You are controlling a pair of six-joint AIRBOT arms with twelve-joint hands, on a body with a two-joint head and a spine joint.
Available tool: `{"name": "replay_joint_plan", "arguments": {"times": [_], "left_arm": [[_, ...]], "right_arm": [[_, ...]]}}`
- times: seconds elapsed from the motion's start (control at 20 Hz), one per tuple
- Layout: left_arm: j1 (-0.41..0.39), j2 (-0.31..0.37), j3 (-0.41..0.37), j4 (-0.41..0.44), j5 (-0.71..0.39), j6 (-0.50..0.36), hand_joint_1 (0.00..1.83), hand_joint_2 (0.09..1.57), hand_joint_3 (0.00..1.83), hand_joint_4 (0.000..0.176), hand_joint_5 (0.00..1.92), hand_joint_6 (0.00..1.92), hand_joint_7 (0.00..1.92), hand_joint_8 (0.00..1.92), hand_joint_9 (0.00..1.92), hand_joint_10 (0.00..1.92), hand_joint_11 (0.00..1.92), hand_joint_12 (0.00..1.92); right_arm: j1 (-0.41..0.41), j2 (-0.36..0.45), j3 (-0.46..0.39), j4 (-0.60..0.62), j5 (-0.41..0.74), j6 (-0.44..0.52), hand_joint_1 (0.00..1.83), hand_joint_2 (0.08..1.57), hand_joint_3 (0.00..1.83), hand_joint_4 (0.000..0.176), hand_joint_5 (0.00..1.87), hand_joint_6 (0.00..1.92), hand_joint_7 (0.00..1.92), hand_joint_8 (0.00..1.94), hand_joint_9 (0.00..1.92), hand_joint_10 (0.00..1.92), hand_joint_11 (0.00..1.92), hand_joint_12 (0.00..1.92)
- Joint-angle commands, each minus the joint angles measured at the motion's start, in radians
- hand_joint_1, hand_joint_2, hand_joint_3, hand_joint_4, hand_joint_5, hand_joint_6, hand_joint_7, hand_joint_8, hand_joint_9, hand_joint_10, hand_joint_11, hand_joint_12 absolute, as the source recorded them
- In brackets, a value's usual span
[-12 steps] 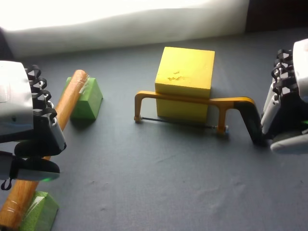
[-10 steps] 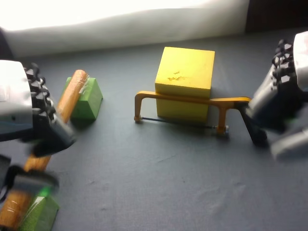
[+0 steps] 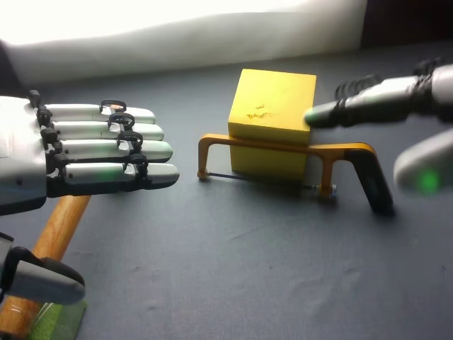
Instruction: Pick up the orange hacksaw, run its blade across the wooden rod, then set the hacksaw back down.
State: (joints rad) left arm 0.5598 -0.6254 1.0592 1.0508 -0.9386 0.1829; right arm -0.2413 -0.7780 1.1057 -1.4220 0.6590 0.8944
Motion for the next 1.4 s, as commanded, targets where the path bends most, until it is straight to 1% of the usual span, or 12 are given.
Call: {"name": "replay_joint_plan", "arguments": {"times": [0.0,0.15,0.25,0.4,0.6,0.65,0.7,0.95,1.05,1.15,1.25,1.35], "left_arm": [[-0.007,0.012,-0.003,-0.068,-0.055,-0.002,0.0,1.17,0.02,0.0,0.04,0.01,0.01,0.0,0.0,0.0,0.0,0.0],[-0.001,0.022,-0.014,-0.07,0.017,-0.019,0.0,1.18,0.02,0.0,0.05,0.01,0.03,0.01,0.0,0.0,0.0,0.0],[0.04,0.047,-0.039,-0.106,0.07,-0.021,0.0,1.18,0.02,0.0,0.07,0.02,0.05,0.01,0.0,0.0,0.0,0.0],[0.059,0.111,-0.1,-0.124,0.162,-0.041,0.0,1.19,0.01,0.0,0.06,0.01,0.04,0.01,0.0,0.0,0.0,0.0],[0.079,0.198,-0.179,-0.125,0.229,-0.045,0.0,1.2,0.02,0.0,0.07,0.01,0.06,0.01,0.01,0.0,0.0,0.0],[0.088,0.23,-0.206,-0.125,0.242,-0.047,0.0,1.21,0.02,0.0,0.09,0.01,0.07,0.01,0.04,0.01,0.01,0.0],[0.093,0.252,-0.224,-0.125,0.248,-0.047,0.0,1.22,0.02,0.0,0.09,0.01,0.08,0.01,0.04,0.01,0.02,0.01],[0.081,0.349,-0.326,-0.125,0.288,-0.067,0.0,1.23,0.01,0.0,0.08,0.01,0.06,0.01,0.03,0.01,0.02,0.01],[0.082,0.359,-0.341,-0.113,0.292,-0.067,0.0,1.23,0.01,0.0,0.07,0.01,0.05,0.0,0.01,0.0,0.0,0.0],[0.089,0.364,-0.349,-0.068,0.292,-0.067,0.0,1.23,0.01,0.0,0.07,0.0,0.05,0.0,0.01,0.0,0.0,0.0],[0.1,0.367,-0.356,-0.046,0.299,-0.067,0.0,1.23,0.01,0.0,0.09,0.01,0.07,0.01,0.03,0.01,0.01,0.0],[0.104,0.371,-0.358,-0.001,0.311,-0.122,0.0,1.23,0.01,0.0,0.07,0.0,0.06,0.0,0.02,0.0,0.0,0.0]], "right_arm": [[-0.002,0.007,0.015,0.067,-0.017,0.065,0.0,1.01,0.0,0.0,0.09,0.0,0.1,0.0,0.11,0.0,0.0,0.56],[-0.023,0.0,0.109,0.067,-0.001,0.215,0.0,1.03,0.01,0.0,0.1,0.0,0.11,0.0,0.13,0.0,0.0,0.61],[-0.055,-0.011,0.205,0.067,0.068,0.28,0.0,1.17,0.02,0.0,0.07,0.0,0.08,0.0,0.1,0.0,0.0,0.58],[-0.11,-0.023,0.307,0.067,0.157,0.329,0.08,1.32,0.01,0.0,0.06,0.0,0.08,0.0,0.12,0.0,0.0,0.67],[-0.176,-0.047,0.358,0.068,0.189,0.389,0.52,1.29,0.0,0.0,0.09,0.0,0.09,0.0,0.16,0.01,0.0,0.77],[-0.195,-0.056,0.358,0.083,0.178,0.413,0.7,1.26,0.0,0.0,0.12,0.01,0.11,0.0,0.18,0.01,0.0,0.79],[-0.206,-0.063,0.357,0.102,0.166,0.413,0.85,1.21,0.0,0.0,0.18,0.02,0.15,0.01,0.21,0.01,0.0,0.88],[-0.319,-0.12,0.399,0.294,0.148,0.27,1.01,1.17,0.0,0.0,0.27,0.02,0.21,0.01,0.24,0.01,0.0,0.92],[-0.331,-0.148,0.437,0.311,0.164,0.261,1.04,1.17,0.0,0.0,0.3,0.03,0.23,0.01,0.26,0.01,0.0,0.92],[-0.361,-0.187,0.482,0.414,0.181,0.186,1.06,1.19,0.0,0.0,0.3,0.02,0.22,0.01,0.25,0.01,0.0,0.91],[-0.368,-0.226,0.529,0.466,0.186,0.162,1.12,1.23,0.01,0.0,0.26,0.0,0.21,0.0,0.25,0.0,0.0,0.93],[-0.382,-0.246,0.531,0.527,0.182,0.138,1.16,1.25,0.01,0.0,0.25,0.0,0.2,0.0,0.24,0.0,0.0,0.92]]}}
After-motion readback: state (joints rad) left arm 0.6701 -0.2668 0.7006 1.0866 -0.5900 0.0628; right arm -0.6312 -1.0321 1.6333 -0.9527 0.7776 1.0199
